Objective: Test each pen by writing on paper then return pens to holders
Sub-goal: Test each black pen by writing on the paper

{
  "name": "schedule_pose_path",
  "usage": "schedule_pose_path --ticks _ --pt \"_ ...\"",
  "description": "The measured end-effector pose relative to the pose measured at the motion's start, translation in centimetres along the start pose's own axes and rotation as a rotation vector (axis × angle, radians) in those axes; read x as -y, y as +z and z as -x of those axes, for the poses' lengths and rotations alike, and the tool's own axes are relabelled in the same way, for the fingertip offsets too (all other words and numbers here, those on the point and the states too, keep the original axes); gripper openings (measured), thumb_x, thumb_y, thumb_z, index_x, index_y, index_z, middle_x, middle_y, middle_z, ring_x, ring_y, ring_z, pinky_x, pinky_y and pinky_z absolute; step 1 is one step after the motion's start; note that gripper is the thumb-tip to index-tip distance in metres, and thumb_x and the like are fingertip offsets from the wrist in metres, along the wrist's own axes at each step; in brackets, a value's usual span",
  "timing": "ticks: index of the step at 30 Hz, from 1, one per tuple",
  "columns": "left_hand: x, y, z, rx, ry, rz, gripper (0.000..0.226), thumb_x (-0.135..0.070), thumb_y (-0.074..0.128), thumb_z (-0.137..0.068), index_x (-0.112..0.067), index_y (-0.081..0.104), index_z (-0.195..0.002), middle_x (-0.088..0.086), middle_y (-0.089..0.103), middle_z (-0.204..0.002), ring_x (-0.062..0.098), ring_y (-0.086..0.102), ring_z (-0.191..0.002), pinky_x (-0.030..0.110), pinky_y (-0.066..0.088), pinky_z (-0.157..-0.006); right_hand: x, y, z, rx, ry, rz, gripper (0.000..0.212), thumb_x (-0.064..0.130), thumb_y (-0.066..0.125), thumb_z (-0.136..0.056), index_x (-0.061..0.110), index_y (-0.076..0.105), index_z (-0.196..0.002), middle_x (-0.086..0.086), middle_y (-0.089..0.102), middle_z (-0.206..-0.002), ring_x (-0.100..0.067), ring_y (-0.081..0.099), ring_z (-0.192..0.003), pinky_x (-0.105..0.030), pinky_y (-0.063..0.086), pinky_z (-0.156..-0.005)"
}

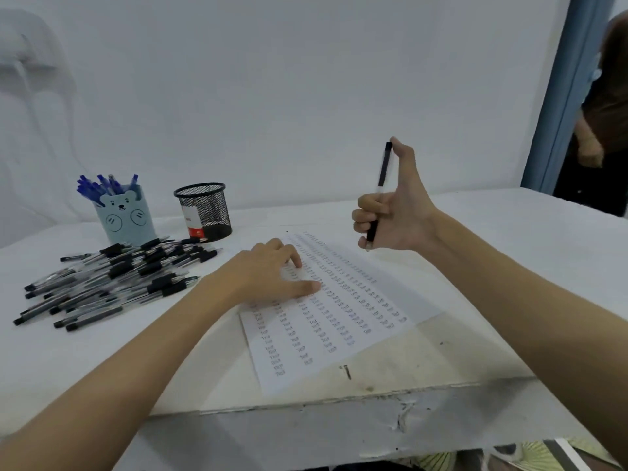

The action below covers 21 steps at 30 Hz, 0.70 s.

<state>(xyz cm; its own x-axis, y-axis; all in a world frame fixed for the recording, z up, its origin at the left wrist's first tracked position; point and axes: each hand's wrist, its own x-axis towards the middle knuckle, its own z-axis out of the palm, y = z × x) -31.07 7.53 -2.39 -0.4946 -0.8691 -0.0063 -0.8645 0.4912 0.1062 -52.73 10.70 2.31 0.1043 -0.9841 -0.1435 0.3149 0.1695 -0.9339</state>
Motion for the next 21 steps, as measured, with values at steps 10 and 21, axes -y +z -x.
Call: schedule_pose_path --ticks 10,21 --pt "0.9 0.3 -3.3 0.057 0.024 0.048 0.08 -0.079 0.032 -0.067 -0.034 0.031 -0.133 -0.011 0.029 -0.141 0.013 0.047 -0.11 0.032 0.037 -0.091 -0.4 -0.6 -4.1 -0.025 -0.036 0.045 0.075 0.089 0.043 -0.059 0.018 0.02 -0.056 -0.001 0.019 -0.057 -0.018 0.021 -0.055 -0.031 0.026 -0.059" --pt "0.8 3.0 -5.8 -0.046 0.181 0.102 0.081 -0.08 0.011 -0.069 -0.046 0.021 -0.143 -0.015 0.016 -0.155 0.007 0.014 -0.142 0.041 0.012 -0.117 -3.4 -2.9 -4.6 -0.087 -0.188 0.54 0.061 0.041 0.034 -0.098 -0.003 0.07 -0.076 -0.02 0.066 -0.067 -0.024 0.055 -0.049 -0.027 0.045 -0.052"
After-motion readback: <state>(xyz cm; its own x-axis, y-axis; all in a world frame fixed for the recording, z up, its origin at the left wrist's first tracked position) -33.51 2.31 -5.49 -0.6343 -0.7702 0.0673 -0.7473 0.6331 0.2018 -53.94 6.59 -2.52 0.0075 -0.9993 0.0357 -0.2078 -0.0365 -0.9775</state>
